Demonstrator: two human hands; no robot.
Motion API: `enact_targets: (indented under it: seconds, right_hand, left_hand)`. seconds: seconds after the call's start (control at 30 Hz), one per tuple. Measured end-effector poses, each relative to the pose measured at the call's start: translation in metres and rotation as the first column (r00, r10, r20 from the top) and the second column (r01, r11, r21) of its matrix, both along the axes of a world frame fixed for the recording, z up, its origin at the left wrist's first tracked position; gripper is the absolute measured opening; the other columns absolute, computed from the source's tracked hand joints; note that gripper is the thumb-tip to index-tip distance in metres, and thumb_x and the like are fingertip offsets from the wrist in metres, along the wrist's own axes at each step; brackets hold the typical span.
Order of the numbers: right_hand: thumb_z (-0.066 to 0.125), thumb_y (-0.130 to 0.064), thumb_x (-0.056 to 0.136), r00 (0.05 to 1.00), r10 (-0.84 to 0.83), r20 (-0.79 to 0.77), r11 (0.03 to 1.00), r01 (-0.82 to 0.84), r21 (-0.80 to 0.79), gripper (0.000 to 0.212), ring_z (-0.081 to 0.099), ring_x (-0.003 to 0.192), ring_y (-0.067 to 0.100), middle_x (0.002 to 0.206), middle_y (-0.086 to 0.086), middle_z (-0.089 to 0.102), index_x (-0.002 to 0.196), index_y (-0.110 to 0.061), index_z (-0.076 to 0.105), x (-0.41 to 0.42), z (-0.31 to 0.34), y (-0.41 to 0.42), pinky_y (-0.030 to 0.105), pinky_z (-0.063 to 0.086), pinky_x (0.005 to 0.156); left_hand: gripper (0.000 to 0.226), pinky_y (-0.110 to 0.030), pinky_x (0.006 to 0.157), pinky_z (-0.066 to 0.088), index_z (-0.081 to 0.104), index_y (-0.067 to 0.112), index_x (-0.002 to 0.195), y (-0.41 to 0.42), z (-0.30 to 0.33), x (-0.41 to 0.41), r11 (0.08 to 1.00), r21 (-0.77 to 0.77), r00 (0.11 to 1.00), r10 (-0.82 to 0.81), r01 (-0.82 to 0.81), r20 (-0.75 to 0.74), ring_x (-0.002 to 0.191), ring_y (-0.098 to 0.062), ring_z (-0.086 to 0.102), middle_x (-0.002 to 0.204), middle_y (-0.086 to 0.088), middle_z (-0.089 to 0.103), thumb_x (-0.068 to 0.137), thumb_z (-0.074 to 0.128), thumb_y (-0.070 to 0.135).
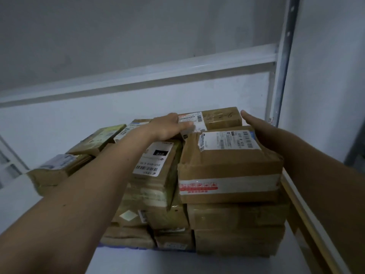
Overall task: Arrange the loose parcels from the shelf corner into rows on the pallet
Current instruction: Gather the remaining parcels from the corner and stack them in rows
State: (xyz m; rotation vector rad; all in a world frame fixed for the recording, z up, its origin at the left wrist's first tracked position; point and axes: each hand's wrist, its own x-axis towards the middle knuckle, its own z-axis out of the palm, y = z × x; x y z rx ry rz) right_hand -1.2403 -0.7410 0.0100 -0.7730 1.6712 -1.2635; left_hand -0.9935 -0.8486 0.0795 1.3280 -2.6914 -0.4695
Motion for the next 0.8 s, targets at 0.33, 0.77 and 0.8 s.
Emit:
enact_targets:
  seconds: [0.33, 0.77, 0.8]
  right_hand:
    - [0.055, -0.078, 0.070, 0.983, -0.166, 0.072, 0.983, 0.171, -0.069, 0.089, 0.067, 0.087, 0.020, 0.134, 0.009, 0.049, 0.142, -0.028, 0.039, 0.034, 0.026, 0.046, 0.032, 0.056, 0.060]
    - [0.071, -0.062, 0.069, 0.979, -0.069, 0.192, 0.996, 0.078, -0.039, 0.071, 0.067, 0.091, 0.024, 0.115, 0.010, 0.069, 0.122, -0.016, 0.062, 0.071, 0.023, 0.058, 0.033, 0.054, 0.083]
    - [0.071, -0.062, 0.069, 0.980, -0.071, 0.184, 0.996, 0.078, -0.031, 0.072, 0.067, 0.091, 0.024, 0.115, 0.010, 0.069, 0.123, -0.016, 0.061, 0.072, 0.024, 0.057, 0.033, 0.055, 0.082]
  left_hand:
    - [0.067, -0.038, 0.104, 0.032, 0.042, 0.021, 0.143, -0.012, -0.011, 0.081, 0.985, -0.152, 0.992, 0.062, -0.079, -0.114, 0.135, -0.030, 0.037, 0.151, -0.007, 0.038, 0.089, 0.047, 0.062]
    - [0.059, -0.039, 0.111, 0.032, 0.040, 0.018, 0.143, 0.002, -0.041, 0.104, 0.989, -0.042, 0.981, 0.136, -0.143, -0.141, 0.140, -0.030, 0.027, 0.153, -0.014, 0.027, 0.093, 0.052, 0.046]
    - [0.056, -0.039, 0.109, 0.033, 0.042, 0.019, 0.141, 0.003, -0.041, 0.104, 0.989, -0.048, 0.982, 0.134, -0.141, -0.133, 0.139, -0.031, 0.029, 0.152, -0.014, 0.028, 0.093, 0.052, 0.044]
